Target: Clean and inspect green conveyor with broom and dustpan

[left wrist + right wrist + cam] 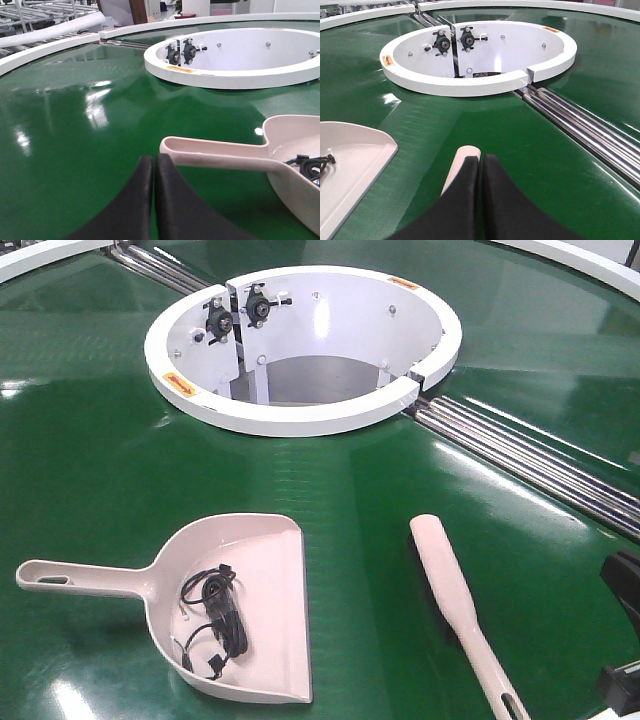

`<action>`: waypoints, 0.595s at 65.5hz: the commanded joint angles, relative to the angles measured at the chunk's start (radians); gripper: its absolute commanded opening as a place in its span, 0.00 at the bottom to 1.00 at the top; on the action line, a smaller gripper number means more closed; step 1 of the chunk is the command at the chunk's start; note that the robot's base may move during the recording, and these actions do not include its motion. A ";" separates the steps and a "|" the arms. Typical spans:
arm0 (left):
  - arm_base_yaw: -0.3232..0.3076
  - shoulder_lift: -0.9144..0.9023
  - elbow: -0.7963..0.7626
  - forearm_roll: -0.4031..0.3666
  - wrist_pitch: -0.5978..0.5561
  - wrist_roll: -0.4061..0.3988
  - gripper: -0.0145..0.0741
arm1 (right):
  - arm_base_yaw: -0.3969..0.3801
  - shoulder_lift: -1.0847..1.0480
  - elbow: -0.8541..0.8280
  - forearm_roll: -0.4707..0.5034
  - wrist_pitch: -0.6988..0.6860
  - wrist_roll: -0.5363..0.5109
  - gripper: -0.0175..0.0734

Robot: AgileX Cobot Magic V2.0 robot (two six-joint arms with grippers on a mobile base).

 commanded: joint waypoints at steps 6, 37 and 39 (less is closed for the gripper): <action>0.000 -0.015 0.023 -0.008 -0.068 -0.007 0.14 | -0.004 0.006 -0.027 0.000 -0.075 -0.008 0.19; 0.000 -0.015 0.023 -0.008 -0.068 -0.007 0.14 | -0.004 0.006 -0.027 0.000 -0.075 -0.008 0.19; 0.000 -0.015 0.023 -0.008 -0.068 -0.007 0.14 | -0.004 0.006 -0.027 0.000 -0.075 -0.008 0.19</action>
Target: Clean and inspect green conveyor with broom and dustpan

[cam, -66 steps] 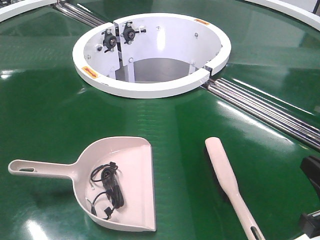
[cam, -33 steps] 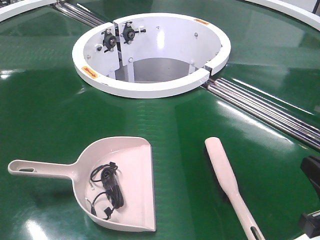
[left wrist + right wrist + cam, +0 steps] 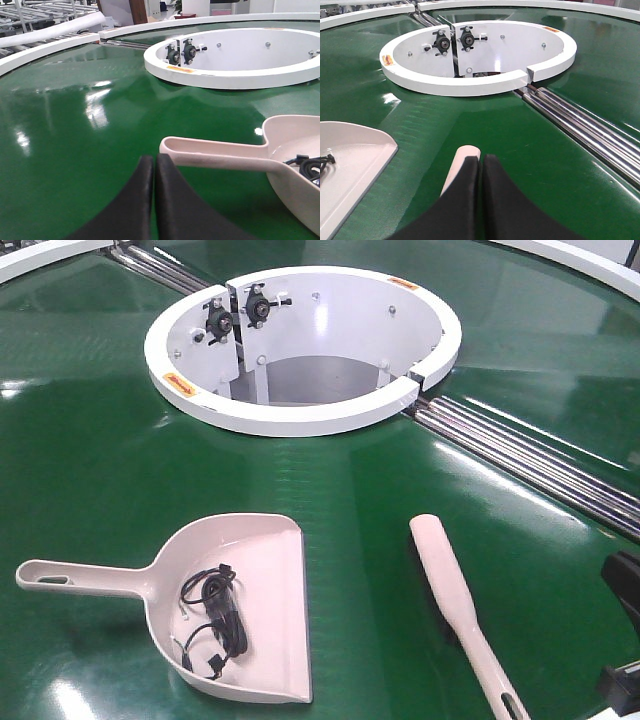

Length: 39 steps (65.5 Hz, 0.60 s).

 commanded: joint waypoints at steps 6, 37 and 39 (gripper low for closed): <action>0.000 -0.015 0.023 -0.008 -0.069 -0.007 0.14 | -0.004 0.006 -0.027 0.000 -0.075 -0.008 0.19; 0.000 -0.015 0.023 -0.008 -0.069 -0.007 0.14 | -0.046 0.006 -0.027 -0.001 -0.105 0.001 0.19; 0.000 -0.015 0.023 -0.008 -0.069 -0.007 0.14 | -0.062 0.006 -0.027 -0.001 -0.105 0.012 0.19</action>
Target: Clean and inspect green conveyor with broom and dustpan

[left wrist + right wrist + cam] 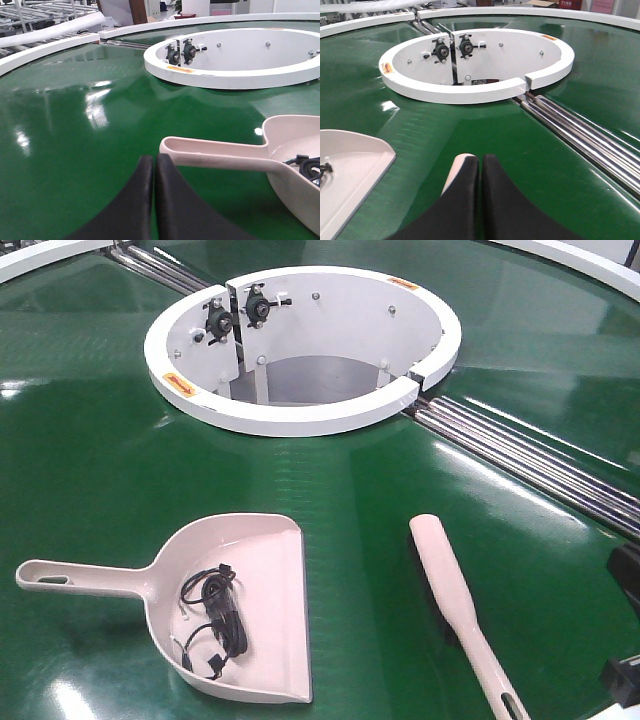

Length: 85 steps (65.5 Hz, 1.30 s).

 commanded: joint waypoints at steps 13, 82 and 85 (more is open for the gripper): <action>0.000 -0.015 0.023 -0.008 -0.069 -0.007 0.14 | -0.173 -0.020 -0.007 -0.074 -0.078 0.117 0.19; 0.000 -0.014 0.023 -0.008 -0.068 -0.007 0.14 | -0.212 -0.440 0.352 -0.121 -0.026 0.165 0.19; 0.000 -0.014 0.023 -0.008 -0.068 -0.007 0.14 | -0.212 -0.440 0.352 -0.121 -0.026 0.165 0.19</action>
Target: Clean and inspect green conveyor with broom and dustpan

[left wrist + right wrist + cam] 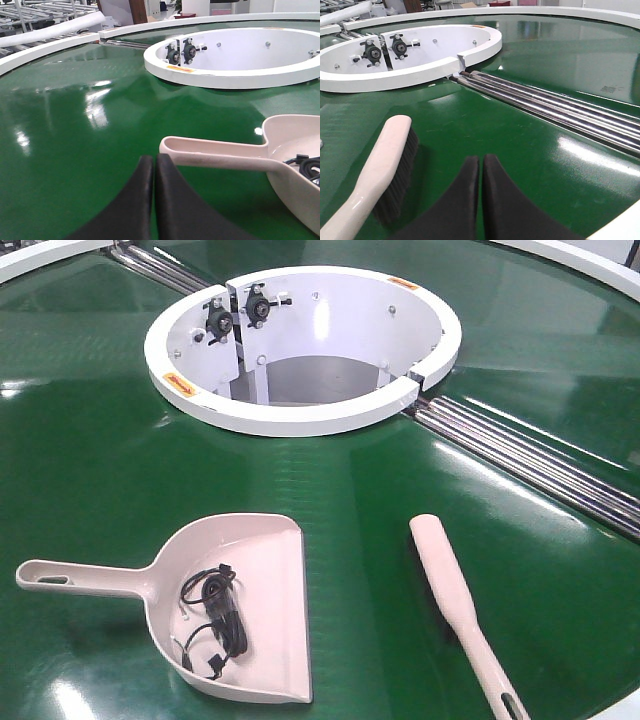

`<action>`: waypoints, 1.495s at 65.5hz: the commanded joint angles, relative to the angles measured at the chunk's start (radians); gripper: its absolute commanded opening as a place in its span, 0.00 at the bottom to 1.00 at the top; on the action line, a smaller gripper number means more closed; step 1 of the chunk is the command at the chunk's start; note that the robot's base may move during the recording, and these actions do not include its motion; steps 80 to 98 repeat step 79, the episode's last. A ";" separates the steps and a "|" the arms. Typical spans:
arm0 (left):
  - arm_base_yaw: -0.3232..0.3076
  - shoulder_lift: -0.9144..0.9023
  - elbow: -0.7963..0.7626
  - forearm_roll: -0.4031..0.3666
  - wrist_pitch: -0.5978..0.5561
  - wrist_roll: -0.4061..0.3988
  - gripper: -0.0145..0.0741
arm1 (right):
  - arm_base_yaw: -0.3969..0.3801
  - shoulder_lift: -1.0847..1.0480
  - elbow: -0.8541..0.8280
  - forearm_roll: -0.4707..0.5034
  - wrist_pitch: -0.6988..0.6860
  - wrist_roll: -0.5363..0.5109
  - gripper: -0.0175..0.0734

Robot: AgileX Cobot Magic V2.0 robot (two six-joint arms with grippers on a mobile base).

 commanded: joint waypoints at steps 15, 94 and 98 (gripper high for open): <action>0.000 -0.014 0.023 -0.008 -0.069 -0.007 0.14 | -0.009 -0.009 0.012 -0.012 -0.070 -0.002 0.19; 0.000 -0.014 0.023 -0.008 -0.069 -0.007 0.14 | -0.009 -0.009 0.012 -0.011 -0.070 -0.002 0.19; 0.000 -0.014 0.023 -0.008 -0.069 -0.007 0.14 | -0.009 -0.009 0.012 -0.011 -0.070 -0.002 0.19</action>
